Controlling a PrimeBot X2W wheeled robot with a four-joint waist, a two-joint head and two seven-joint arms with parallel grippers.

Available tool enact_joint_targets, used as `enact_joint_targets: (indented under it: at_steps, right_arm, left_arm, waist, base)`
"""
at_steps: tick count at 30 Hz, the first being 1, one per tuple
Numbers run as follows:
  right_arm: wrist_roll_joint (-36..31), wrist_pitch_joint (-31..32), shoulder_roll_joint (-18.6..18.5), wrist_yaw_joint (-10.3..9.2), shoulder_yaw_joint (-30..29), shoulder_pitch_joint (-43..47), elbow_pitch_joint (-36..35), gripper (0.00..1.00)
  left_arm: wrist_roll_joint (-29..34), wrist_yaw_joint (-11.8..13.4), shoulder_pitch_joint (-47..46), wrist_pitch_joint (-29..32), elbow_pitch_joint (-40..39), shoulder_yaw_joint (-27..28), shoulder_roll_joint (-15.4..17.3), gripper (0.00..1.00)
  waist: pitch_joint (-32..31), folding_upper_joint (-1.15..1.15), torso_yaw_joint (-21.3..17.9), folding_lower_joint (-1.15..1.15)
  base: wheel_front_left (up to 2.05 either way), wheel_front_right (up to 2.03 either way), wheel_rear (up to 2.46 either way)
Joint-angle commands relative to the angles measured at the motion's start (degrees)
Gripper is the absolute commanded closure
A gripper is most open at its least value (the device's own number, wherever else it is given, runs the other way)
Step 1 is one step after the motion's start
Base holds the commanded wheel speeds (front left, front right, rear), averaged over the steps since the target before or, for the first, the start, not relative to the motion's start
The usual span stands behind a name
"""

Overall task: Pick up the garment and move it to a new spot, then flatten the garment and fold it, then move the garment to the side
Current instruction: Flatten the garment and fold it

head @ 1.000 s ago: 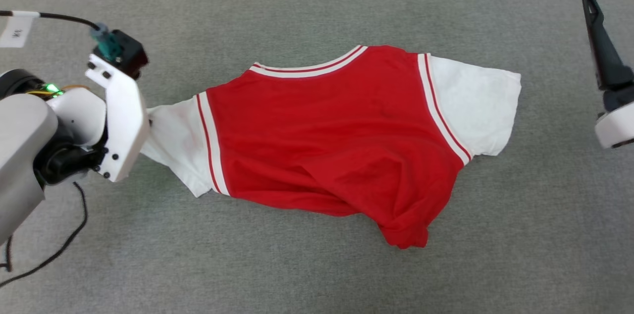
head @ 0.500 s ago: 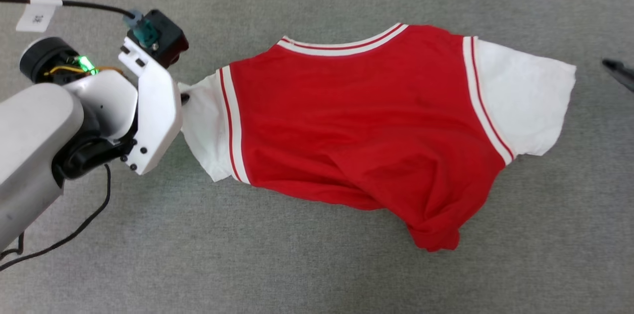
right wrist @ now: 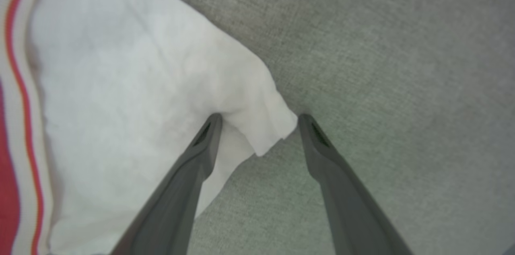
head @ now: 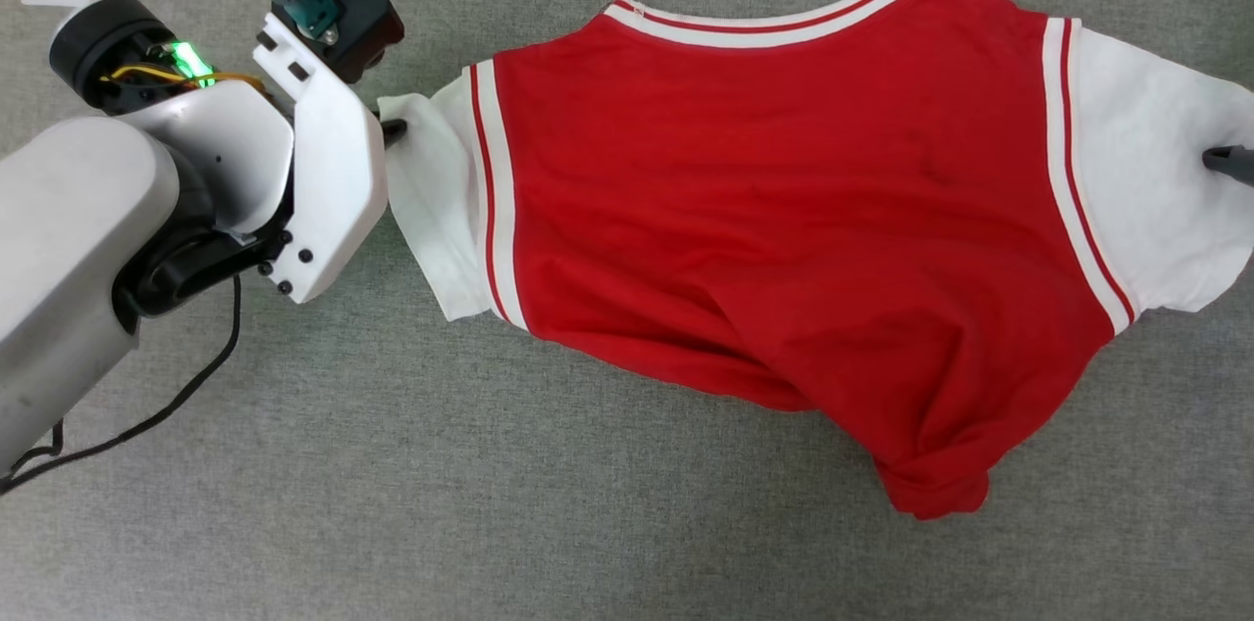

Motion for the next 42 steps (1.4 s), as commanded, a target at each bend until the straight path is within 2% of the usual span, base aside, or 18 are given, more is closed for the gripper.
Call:
enact_joint_targets:
  at_steps: [1,4,5,6,15,21,22,25,33,42]
  right_arm:
    - [0.2,-0.5,1.5,-0.01,1.9,2.9,0.7,0.00]
    - [0.4,-2.0,2.7,0.02,3.8,5.0,1.1,0.00]
    - [0.5,-2.9,3.0,0.08,4.1,5.1,1.0,0.73]
    - [0.9,-4.1,3.3,0.07,3.8,4.6,1.1,1.00]
    - [1.0,-17.2,1.6,-0.02,3.8,0.0,-0.6,1.00]
    - [-0.8,-26.8,-2.0,-0.03,5.9,-0.7,-3.9,1.00]
    - [-0.8,-26.8,-2.0,-0.03,5.9,-0.7,-3.9,1.00]
    - [-1.6,-31.9,-3.4,-0.02,4.8,-1.8,-4.9,1.00]
    - [-4.4,-36.6,-3.7,-0.03,1.8,-5.0,-5.9,1.00]
    - [-11.4,-36.6,-0.5,-0.04,0.5,-15.5,-4.8,1.00]
  left_arm:
    - [0.3,-0.1,-0.8,-0.3,-0.1,-0.1,-0.4,1.00]
    - [0.2,-0.1,-0.5,-0.4,0.2,-0.2,-0.5,1.00]
    - [0.2,-0.1,-0.3,-0.5,0.5,-0.3,-0.4,1.00]
    - [0.1,-0.1,0.0,-0.5,0.8,-0.4,-0.4,1.00]
    - [-0.9,-0.7,1.8,-3.7,2.8,0.2,-0.1,1.00]
    - [-0.8,-1.0,1.2,-8.5,1.5,2.3,0.9,1.00]
    - [-0.8,-1.0,1.2,-8.5,1.5,2.3,0.9,1.00]
    - [-0.2,-0.2,-0.1,-11.2,0.5,4.0,1.2,1.00]
    - [1.5,1.2,-4.6,-15.2,0.8,7.4,-0.8,1.00]
    - [4.2,1.6,-14.3,-18.0,7.9,10.8,-6.7,1.00]
  waist:
    - [0.8,0.00,0.5,-0.01]
    - [0.7,0.00,0.2,-0.01]
    - [0.4,0.00,0.0,-0.01]
    - [0.1,0.00,-0.2,-0.01]
    - [-8.1,0.00,-2.1,-0.01]
    - [-13.3,0.00,-3.3,-0.01]
    - [-13.3,0.00,-3.3,-0.01]
    - [-15.8,0.00,-4.0,-0.01]
    - [-17.8,0.00,-4.8,-0.01]
    - [-13.9,0.00,-5.5,-0.01]
  base:
    - [0.00,0.00,0.00]
    - [0.00,0.00,0.00]
    - [0.00,0.00,0.00]
    - [0.00,0.00,0.00]
    - [0.00,0.00,0.00]
    - [0.00,0.00,0.00]
    - [0.00,0.00,0.00]
    - [0.00,0.00,0.00]
    - [0.00,0.00,0.00]
    - [0.00,0.00,0.00]
